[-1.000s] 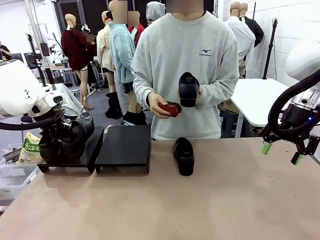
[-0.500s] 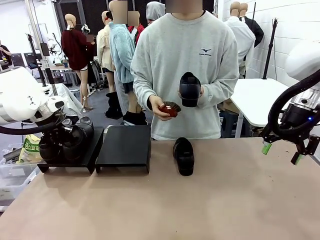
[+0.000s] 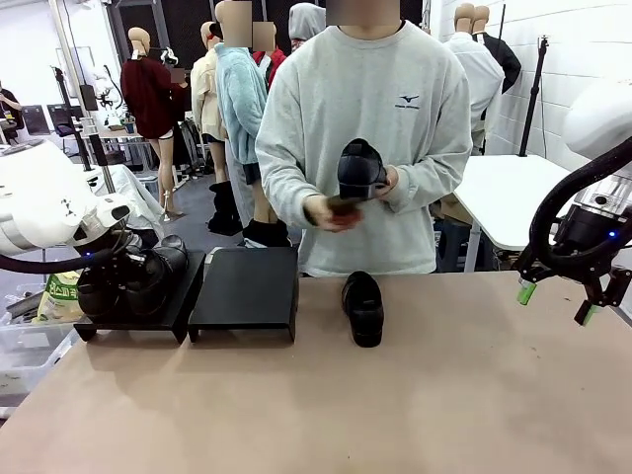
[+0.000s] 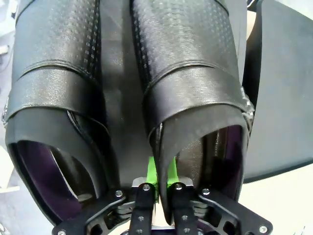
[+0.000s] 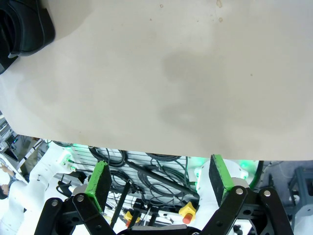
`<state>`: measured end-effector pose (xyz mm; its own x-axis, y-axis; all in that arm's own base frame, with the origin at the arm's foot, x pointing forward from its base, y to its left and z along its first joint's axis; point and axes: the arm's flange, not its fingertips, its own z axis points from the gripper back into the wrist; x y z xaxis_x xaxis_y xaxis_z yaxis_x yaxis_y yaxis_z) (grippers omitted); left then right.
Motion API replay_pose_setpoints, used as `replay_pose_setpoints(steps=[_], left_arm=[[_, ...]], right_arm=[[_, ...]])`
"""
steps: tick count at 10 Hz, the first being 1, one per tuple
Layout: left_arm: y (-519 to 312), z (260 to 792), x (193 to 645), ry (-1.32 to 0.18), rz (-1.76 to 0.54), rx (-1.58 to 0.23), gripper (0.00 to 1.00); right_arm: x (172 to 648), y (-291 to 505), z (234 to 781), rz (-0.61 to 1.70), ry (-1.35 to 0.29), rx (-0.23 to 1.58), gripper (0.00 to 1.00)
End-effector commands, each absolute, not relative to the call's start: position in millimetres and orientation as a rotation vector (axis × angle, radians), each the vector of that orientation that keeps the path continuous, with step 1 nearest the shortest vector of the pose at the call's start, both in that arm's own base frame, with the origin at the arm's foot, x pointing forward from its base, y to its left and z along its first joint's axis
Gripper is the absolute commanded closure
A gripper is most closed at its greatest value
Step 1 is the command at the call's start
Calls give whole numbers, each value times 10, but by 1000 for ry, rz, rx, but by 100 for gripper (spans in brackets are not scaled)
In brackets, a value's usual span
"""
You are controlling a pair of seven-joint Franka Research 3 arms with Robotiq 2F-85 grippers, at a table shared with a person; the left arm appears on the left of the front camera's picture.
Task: Organize the shoes by placing them on the stand.
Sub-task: Place the Shoe from the middle of the table onto the Shoes Stand.
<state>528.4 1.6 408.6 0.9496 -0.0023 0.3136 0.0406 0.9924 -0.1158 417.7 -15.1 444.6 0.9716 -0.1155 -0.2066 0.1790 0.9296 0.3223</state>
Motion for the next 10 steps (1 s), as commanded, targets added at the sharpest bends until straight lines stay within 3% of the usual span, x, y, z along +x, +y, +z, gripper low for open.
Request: replay_pose_setpoints(steps=[1,3,4,10], left_arm=[[47,4089,5261,-337,-39,-153,51],[-22,4213,5232,-360,-40,-137,11],[-85,4283,5213,-371,-62,-130,0],[-162,4344,5235,-362,-58,-127,0]], right_arm=[[4160,-152,4439,-160,188,327,0],[4160,-152,4439,-160,188,327,0],[4160,-152,4439,-160,188,327,0],[4160,-152,4439,-160,188,327,0]])
